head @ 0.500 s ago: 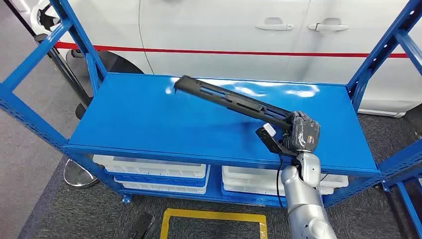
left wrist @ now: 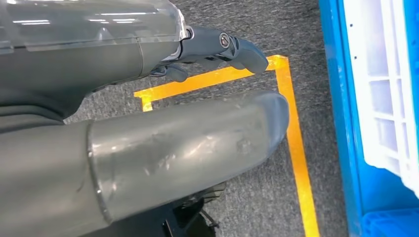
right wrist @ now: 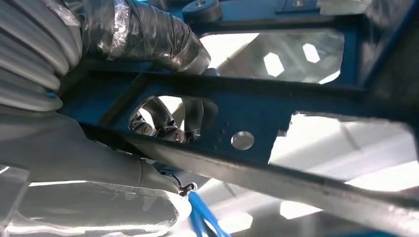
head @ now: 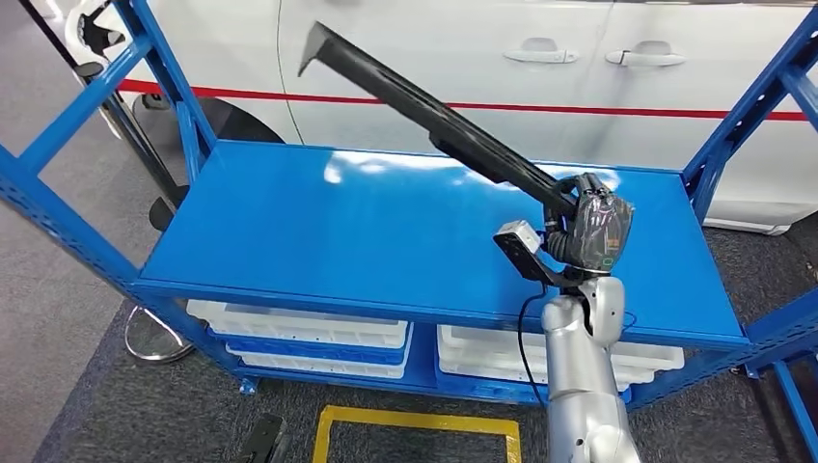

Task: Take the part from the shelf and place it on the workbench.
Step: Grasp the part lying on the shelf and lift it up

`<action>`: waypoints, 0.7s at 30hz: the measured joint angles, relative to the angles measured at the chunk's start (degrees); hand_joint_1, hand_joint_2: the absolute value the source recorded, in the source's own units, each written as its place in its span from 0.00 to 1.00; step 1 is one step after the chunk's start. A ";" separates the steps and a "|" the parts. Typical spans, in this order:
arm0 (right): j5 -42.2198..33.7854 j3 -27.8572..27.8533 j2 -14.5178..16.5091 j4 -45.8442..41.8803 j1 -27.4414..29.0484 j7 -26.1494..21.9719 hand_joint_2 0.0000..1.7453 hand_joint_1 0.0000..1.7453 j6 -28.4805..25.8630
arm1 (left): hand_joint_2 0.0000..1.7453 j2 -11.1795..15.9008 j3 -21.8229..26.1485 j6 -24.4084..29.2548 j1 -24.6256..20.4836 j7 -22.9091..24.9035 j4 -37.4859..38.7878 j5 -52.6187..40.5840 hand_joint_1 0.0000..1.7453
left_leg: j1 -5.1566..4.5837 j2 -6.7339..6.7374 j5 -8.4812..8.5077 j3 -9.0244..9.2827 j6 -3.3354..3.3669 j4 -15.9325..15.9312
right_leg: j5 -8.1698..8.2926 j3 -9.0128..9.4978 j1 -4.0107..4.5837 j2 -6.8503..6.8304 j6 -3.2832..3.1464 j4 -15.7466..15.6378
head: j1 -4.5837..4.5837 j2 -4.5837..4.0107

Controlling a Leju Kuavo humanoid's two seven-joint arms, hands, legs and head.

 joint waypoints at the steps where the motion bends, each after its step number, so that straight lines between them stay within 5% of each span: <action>1: 0.07 1.95 0.26 -2.16 0.73 0.28 1.00 1.00 0.01 | 0.00 -0.01 0.05 0.09 0.15 -0.30 0.00 0.07 0.00 | -0.09 0.01 -0.11 -0.15 -0.26 0.18 | -0.35 0.06 0.16 0.08 -0.36 -0.31 | -0.02 0.00; 5: 1.44 9.49 0.96 -9.89 3.32 0.85 1.00 1.00 0.01 | 0.00 -0.02 0.09 0.32 0.72 -1.26 0.00 0.45 0.00 | 0.16 0.11 -1.88 -1.02 -1.27 2.36 | -0.29 0.20 0.02 0.15 -1.82 -0.67 | -0.02 0.00; 8: 3.90 13.70 1.39 -14.11 4.46 0.08 1.00 1.00 0.03 | 0.00 -0.03 0.10 -0.18 0.92 -2.17 0.00 0.85 0.00 | 0.33 0.12 -6.59 -5.62 -1.90 12.13 | -0.41 0.35 0.09 0.01 -2.39 -0.73 | -0.05 0.00; 10: 6.03 15.97 1.63 -17.13 5.51 -1.26 1.00 1.00 0.03 | 0.00 -0.12 0.13 -1.11 1.21 -3.13 0.00 1.21 0.00 | 0.38 0.13 -6.97 -7.59 -1.94 15.77 | -0.49 0.43 0.22 -0.05 -2.50 -0.72 | -0.05 0.00; 11: 6.79 17.38 1.75 -18.71 6.01 -1.81 1.00 1.00 0.03 | 0.25 -0.19 0.13 -1.46 1.33 -3.58 0.00 1.45 0.00 | 0.39 0.13 -5.58 -7.08 -1.80 14.47 | -0.53 0.51 0.26 0.02 -2.51 -0.72 | -0.05 0.00; 14: 7.43 21.90 2.01 -22.49 6.96 -2.56 1.00 1.00 0.04 | 1.00 -0.32 0.15 -1.95 1.29 -4.27 0.00 1.87 0.00 | 0.14 0.13 -0.23 -2.09 -0.80 3.60 | -0.64 0.71 0.40 0.24 -2.32 -0.73 | -0.05 0.00; 19: 7.09 24.42 2.32 -25.53 7.74 -3.77 1.00 1.00 0.05 | 1.00 -0.64 0.18 -2.85 1.29 -4.93 0.00 1.92 0.00 | -0.06 0.02 0.63 -0.25 0.22 -0.70 | -0.59 0.64 0.52 0.13 -0.84 -0.96 | -0.03 0.00; 21: 7.25 24.80 2.32 -26.19 7.91 -4.26 1.00 1.00 0.06 | 1.00 -0.83 0.17 -3.13 1.15 -5.02 0.00 1.88 0.00 | 0.22 0.10 1.06 0.15 0.80 -1.45 | -2.62 -0.65 0.58 0.07 -0.41 2.09 | -0.02 0.00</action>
